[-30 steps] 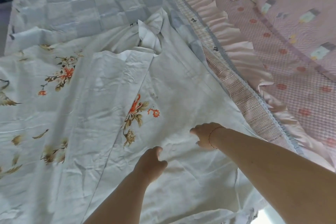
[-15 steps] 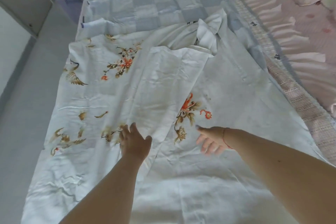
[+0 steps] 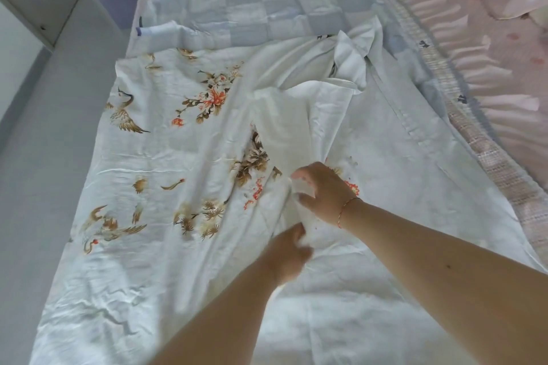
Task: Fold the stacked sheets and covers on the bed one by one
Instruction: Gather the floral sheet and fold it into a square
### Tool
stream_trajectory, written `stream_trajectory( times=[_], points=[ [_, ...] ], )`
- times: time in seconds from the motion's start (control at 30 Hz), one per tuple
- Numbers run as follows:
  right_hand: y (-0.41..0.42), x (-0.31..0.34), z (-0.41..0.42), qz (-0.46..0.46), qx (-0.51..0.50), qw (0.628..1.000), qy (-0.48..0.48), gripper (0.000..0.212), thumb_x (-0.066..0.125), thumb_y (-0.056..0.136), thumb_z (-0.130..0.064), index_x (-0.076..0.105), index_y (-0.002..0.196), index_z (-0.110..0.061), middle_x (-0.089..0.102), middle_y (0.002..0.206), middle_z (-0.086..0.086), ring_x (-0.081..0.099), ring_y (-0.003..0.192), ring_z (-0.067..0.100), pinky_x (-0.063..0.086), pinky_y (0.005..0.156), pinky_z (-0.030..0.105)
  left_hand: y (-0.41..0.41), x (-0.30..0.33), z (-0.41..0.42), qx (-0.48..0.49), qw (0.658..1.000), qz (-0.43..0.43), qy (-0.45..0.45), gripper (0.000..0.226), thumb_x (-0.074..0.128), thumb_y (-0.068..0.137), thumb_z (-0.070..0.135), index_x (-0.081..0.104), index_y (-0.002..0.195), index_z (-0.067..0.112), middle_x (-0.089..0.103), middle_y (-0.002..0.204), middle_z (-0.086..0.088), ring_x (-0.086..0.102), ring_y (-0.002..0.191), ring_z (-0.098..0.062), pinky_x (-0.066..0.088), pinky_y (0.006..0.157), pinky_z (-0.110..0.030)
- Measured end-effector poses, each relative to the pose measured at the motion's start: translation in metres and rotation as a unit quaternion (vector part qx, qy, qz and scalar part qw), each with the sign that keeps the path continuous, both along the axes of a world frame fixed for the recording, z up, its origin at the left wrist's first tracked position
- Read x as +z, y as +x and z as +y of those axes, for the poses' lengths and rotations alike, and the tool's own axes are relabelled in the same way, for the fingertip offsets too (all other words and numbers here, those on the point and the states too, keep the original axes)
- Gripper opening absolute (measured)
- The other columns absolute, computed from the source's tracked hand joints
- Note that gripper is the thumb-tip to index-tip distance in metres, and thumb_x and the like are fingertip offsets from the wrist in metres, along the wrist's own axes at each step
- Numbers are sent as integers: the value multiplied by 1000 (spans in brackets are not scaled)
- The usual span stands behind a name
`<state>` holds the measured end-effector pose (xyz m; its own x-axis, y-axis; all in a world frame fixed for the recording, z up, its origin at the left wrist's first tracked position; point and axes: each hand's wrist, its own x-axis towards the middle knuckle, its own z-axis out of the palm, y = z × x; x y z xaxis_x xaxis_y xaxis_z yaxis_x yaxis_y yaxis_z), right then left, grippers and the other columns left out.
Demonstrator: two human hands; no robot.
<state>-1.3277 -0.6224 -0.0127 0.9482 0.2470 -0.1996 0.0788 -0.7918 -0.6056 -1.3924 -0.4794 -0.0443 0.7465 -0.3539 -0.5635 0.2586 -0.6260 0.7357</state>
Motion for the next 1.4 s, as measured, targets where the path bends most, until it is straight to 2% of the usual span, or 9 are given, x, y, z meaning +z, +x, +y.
stream_trajectory(
  times=[0.23, 0.37, 0.57, 0.7, 0.8, 0.9, 1.0, 1.2, 1.4],
  points=[
    [-15, -11, -20, 155, 159, 921, -321, 50, 41, 91, -57, 38, 138, -39, 27, 141, 4, 27, 131, 25, 34, 104, 42, -64, 4, -52, -181, 982, 42, 16, 29, 57, 92, 24, 52, 121, 22, 61, 115, -4, 56, 107, -24, 42, 87, -27],
    [-38, -33, -44, 186, 64, 931, -306, 64, 58, 84, -47, 32, 137, -23, 39, 131, 4, 38, 123, 25, 42, 94, 38, -85, -2, -65, -238, 971, 24, 23, 24, 55, 93, 22, 36, 78, 21, 39, 72, 2, 38, 74, -20, 31, 62, -26],
    [-51, -42, -57, 244, -63, 942, -220, 25, 59, 85, -26, 57, 105, -11, 60, 94, 6, 62, 94, 28, 44, 61, 26, -110, -27, -65, -297, 953, 64, 22, 20, 61, 86, 23, 50, 100, 32, 45, 84, 1, 44, 84, -16, 35, 71, -24],
    [-63, -44, -71, 300, -158, 936, -97, 23, 58, 89, -21, 64, 103, -4, 61, 89, 11, 60, 76, 27, 52, 63, 31, -89, -31, -65, -43, 995, 89, -30, 21, 65, 69, 28, 58, 85, 40, 61, 95, 3, 60, 86, -14, 48, 78, -23],
    [-71, -48, -82, 302, -238, 923, 22, 27, 64, 85, -19, 63, 108, -6, 60, 100, 10, 58, 89, 27, 48, 76, 32, -47, -29, -67, 222, 960, 107, -136, 14, 62, 70, 23, 61, 83, 17, 59, 74, -1, 55, 71, -18, 48, 72, -30],
    [-78, -54, -93, 318, -230, 917, 64, 23, 65, 85, -21, 64, 106, -10, 61, 100, 8, 57, 92, 25, 47, 80, 32, -2, -23, -79, 308, 912, 138, -233, 24, 69, 76, 25, 47, 81, 17, 41, 64, -1, 41, 60, -15, 42, 66, -27],
    [-87, -60, -104, 338, -196, 913, 115, 17, 71, 75, -25, 63, 82, -12, 56, 80, 4, 53, 77, 20, 41, 69, 28, 29, -30, -99, 350, 912, 98, -189, 31, 74, 81, 17, 55, 105, 21, 68, 87, -5, 68, 81, -24, 57, 80, -39],
    [-67, -27, -166, 207, -428, 748, 463, 13, 56, 91, -24, 58, 95, -12, 57, 79, 10, 57, 68, 21, 46, 67, 31, 22, -2, -167, 82, 990, -54, -106, 68, 55, 90, 6, 34, 147, 38, 62, 121, -9, 62, 105, -25, 51, 91, -31],
    [-66, -11, -236, 236, -453, 795, 327, 53, 44, 87, -65, 55, 117, -23, 62, 98, 7, 57, 91, 22, 46, 82, 37, -15, 4, -226, -205, 974, -93, -35, 70, 46, 91, 2, 37, 142, 48, 68, 106, 8, 59, 105, -10, 50, 92, -29]
  ],
)
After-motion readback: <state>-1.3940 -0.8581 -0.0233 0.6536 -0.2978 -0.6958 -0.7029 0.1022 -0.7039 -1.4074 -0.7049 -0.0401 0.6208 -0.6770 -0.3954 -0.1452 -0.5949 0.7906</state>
